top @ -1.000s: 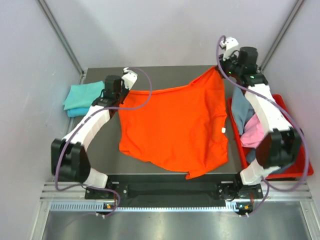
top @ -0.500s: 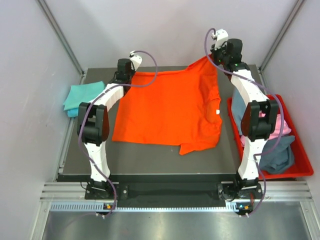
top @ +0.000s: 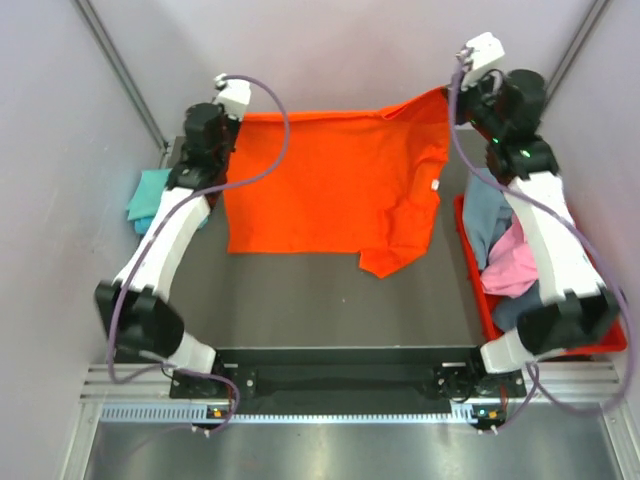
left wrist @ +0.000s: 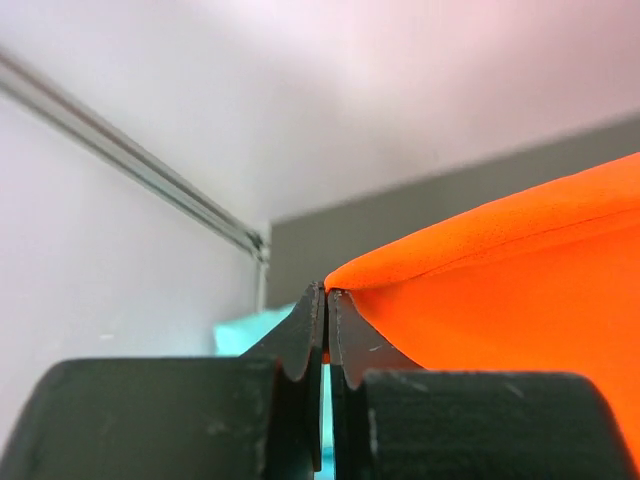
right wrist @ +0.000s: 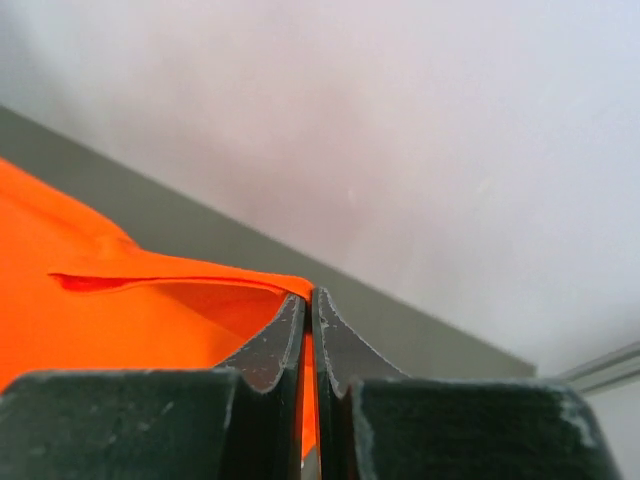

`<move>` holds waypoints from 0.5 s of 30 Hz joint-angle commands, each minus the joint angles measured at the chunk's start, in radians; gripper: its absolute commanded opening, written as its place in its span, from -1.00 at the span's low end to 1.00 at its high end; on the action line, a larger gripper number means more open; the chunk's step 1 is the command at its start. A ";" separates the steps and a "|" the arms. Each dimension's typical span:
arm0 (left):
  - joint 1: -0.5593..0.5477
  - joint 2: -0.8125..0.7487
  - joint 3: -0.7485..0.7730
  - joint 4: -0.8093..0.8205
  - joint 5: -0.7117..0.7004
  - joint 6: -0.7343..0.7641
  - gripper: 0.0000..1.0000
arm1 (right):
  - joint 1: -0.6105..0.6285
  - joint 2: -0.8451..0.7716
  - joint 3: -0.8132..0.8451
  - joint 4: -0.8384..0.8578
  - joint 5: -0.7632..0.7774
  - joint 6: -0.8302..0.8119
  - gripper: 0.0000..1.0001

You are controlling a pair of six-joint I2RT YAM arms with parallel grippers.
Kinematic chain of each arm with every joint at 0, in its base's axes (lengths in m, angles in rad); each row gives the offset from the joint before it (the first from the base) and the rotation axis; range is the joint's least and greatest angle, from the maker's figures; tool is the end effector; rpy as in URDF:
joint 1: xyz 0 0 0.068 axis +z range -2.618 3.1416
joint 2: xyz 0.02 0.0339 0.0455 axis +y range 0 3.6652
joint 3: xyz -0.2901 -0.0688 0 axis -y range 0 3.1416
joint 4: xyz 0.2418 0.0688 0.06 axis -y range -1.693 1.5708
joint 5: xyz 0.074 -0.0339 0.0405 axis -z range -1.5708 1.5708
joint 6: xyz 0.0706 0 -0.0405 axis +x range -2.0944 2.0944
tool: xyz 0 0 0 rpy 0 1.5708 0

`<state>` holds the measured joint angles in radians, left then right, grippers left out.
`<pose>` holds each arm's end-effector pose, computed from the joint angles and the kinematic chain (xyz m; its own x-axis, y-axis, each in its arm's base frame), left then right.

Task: Fold and stack the t-shirts
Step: Flatten the tshirt out

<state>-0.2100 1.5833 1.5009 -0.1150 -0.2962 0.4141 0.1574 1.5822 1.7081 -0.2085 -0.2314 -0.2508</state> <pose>0.4036 -0.0650 0.4157 -0.2080 0.4378 -0.8747 0.0034 0.8945 0.4470 0.3904 0.0784 0.4817 0.0149 -0.2422 -0.9701 -0.3867 0.8933 -0.2290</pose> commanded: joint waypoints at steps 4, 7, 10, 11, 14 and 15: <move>-0.011 -0.369 -0.050 -0.156 0.080 -0.083 -1.00 | 0.062 -0.419 -0.073 -0.136 0.012 -0.013 -1.00; -0.012 -0.456 -0.051 -0.195 0.098 -0.093 -1.00 | 0.077 -0.505 -0.056 -0.184 0.038 -0.007 -1.00; -0.012 -0.508 -0.039 -0.209 0.103 -0.089 -1.00 | 0.082 -0.534 0.020 -0.247 0.050 0.008 -1.00; -0.012 -0.517 -0.036 -0.213 0.107 -0.086 -1.00 | 0.080 -0.539 0.040 -0.277 0.049 0.008 -1.00; -0.012 -0.540 -0.015 -0.218 0.114 -0.084 -1.00 | 0.080 -0.562 0.091 -0.308 0.055 0.005 -1.00; -0.012 -0.543 -0.004 -0.216 0.114 -0.086 -1.00 | 0.080 -0.565 0.097 -0.310 0.060 0.004 -1.00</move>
<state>-0.2237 1.0348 1.4780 -0.2939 -0.1890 0.3397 0.2276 1.0115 1.7641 -0.4496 -0.2157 -0.2504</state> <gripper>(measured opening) 0.020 0.010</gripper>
